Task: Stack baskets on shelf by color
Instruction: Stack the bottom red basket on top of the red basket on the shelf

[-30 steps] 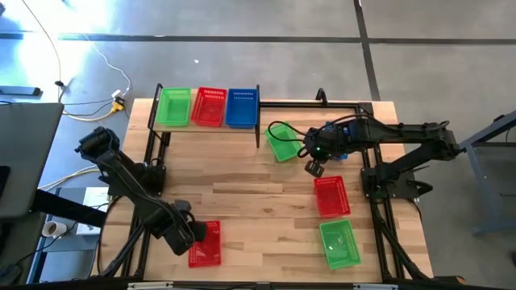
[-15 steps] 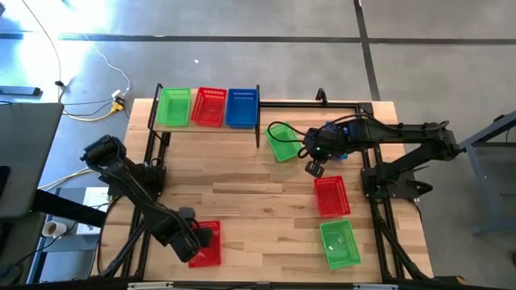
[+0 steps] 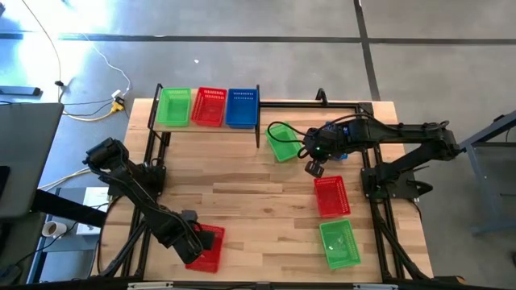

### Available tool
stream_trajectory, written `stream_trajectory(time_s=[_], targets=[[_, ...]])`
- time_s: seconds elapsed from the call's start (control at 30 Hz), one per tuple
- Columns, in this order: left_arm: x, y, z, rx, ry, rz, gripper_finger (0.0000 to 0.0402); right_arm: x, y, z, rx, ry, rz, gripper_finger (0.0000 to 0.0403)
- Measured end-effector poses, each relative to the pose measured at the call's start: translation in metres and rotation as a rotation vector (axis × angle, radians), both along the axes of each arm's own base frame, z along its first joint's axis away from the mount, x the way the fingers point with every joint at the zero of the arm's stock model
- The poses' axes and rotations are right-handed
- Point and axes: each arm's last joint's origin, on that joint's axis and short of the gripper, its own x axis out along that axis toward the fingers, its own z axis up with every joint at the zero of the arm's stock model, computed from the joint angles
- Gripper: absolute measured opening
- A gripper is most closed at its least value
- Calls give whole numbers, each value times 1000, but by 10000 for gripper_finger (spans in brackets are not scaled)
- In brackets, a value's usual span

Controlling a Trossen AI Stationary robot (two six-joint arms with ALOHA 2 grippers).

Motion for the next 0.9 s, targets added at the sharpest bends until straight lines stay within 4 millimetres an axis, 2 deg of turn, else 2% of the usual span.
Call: stream_trajectory(time_s=[0.13,0.4,0.67,0.9], targets=[[1,3,7,-17,-25,-1,4,0,0,0,0,-1,1,13],[4,30,45,46,-217,21,1,0,0,0,3,-1,2,13],[0,78,82,205,-366,18,1,1,0,0,4,-6,3,13],[-1,123,106,331,-438,-17,0,2,0,1,4,-22,3,13]])
